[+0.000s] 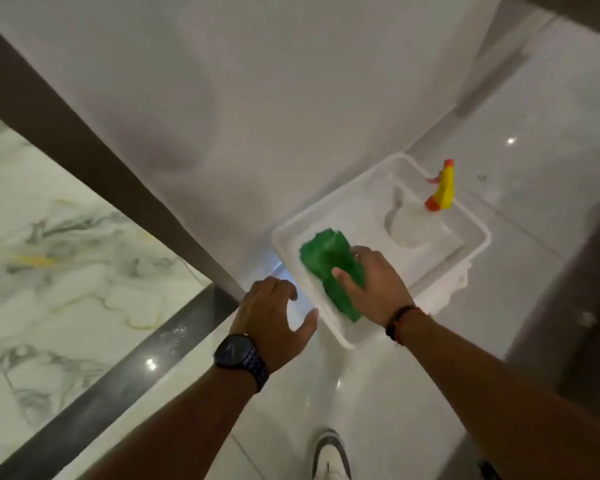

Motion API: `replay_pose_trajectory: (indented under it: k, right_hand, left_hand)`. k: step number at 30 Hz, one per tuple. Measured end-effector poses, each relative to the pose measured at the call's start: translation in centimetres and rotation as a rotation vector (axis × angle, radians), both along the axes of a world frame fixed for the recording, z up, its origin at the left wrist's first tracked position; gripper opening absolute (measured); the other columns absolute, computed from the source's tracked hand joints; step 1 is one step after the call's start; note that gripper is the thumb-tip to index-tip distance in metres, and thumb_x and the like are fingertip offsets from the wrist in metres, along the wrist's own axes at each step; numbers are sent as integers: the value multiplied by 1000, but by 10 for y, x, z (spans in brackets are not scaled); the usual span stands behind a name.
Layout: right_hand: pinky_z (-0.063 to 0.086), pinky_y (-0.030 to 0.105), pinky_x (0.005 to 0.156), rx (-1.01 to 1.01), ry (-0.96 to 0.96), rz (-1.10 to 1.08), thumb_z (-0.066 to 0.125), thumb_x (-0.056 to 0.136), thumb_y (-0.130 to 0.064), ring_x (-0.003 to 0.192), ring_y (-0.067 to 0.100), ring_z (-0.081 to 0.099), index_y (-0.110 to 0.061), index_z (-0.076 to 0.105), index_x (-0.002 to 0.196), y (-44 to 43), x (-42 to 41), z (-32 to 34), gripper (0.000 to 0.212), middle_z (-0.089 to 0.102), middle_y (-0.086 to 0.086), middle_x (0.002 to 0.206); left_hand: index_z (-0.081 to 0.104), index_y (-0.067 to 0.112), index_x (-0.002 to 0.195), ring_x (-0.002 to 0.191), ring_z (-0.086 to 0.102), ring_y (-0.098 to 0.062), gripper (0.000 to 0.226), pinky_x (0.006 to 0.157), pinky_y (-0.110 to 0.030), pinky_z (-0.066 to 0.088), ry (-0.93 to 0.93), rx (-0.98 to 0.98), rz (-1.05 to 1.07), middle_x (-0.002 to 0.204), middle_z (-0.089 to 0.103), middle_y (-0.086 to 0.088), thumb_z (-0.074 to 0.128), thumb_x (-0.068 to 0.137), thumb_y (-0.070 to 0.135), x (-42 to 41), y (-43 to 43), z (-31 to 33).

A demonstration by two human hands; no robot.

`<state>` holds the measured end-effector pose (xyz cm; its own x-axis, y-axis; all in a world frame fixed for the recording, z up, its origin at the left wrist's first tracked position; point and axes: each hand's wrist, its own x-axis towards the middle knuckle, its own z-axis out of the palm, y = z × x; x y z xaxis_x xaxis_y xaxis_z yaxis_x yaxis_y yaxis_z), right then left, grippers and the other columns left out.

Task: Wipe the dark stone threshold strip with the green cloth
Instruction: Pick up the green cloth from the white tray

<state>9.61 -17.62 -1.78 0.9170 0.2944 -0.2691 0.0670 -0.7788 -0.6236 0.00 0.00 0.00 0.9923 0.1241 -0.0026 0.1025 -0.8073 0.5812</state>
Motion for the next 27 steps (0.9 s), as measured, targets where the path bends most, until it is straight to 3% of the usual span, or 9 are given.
replay_pose_trajectory:
  k: [4, 6, 8, 9, 14, 19, 21, 23, 27]
  right_hand:
    - [43, 44, 93, -40, -41, -98, 53, 86, -48, 109, 36, 50, -11, 41, 131, 7, 28, -89, 60, 52, 19, 121]
    - [42, 52, 94, -72, -91, -154, 57, 84, -50, 112, 43, 46, -7, 27, 139, 8, 35, -117, 76, 47, 25, 127]
    - [40, 55, 93, -120, -138, -186, 58, 79, -55, 114, 44, 43, -7, 16, 143, 6, 45, -138, 90, 44, 25, 130]
    - [40, 55, 92, -158, -136, -181, 59, 77, -57, 115, 44, 43, -8, 15, 143, 5, 50, -146, 93, 43, 24, 131]
    - [40, 47, 85, -280, -95, -58, 61, 80, -52, 108, 38, 45, -5, 40, 123, 11, 72, -169, 67, 47, 20, 122]
    - [40, 43, 81, -278, -96, -28, 54, 91, -36, 101, 37, 47, -4, 46, 110, 22, 67, -164, 38, 50, 20, 112]
    - [38, 38, 68, -151, -97, -47, 53, 91, -32, 84, 32, 50, -11, 42, 101, 23, 59, -151, 26, 55, 9, 92]
    - [36, 34, 61, -48, -156, -30, 53, 91, -32, 72, 30, 51, -16, 38, 94, 29, 49, -130, 23, 49, -5, 72]
    - [45, 31, 57, 279, -340, -16, 57, 88, -32, 67, 16, 57, -12, 46, 92, 63, 20, -77, 23, 56, -7, 71]
  left_hand:
    - [55, 14, 81, 77, 52, -25, 34, 70, -43, 50, 47, 26, -27, 84, 55, -4, 64, 73, 47, 26, -9, -80]
    - [57, 10, 103, 103, 54, -32, 50, 89, -48, 48, 58, 59, -41, 110, 57, -14, 63, 74, 49, 35, -13, -109]
    - [44, 7, 131, 136, 30, -34, 74, 113, -48, 26, 89, 128, -49, 144, 39, -20, 58, 76, 56, 45, -16, -134]
    - [36, 7, 138, 143, 15, -32, 83, 116, -44, 14, 99, 154, -52, 153, 27, -20, 54, 77, 59, 50, -15, -145]
    - [28, 4, 144, 146, -6, -29, 91, 116, -41, -1, 87, 236, -90, 159, 12, -18, 40, 78, 65, 59, -14, -173]
    - [23, 5, 146, 147, -4, -28, 95, 115, -38, -2, 74, 198, -138, 159, 11, -16, 39, 79, 71, 56, -6, -168]
    - [24, 6, 146, 147, 1, -27, 94, 115, -35, 0, 68, 156, -144, 159, 13, -15, 44, 80, 70, 53, 4, -159]
    - [32, 6, 143, 146, 11, -27, 88, 116, -35, 8, 58, 111, -132, 156, 24, -15, 50, 81, 66, 44, 20, -147]
    - [53, 7, 125, 125, 46, -31, 64, 103, -42, 37, -4, 53, -23, 132, 54, -14, 58, 81, 55, 9, 61, -122]
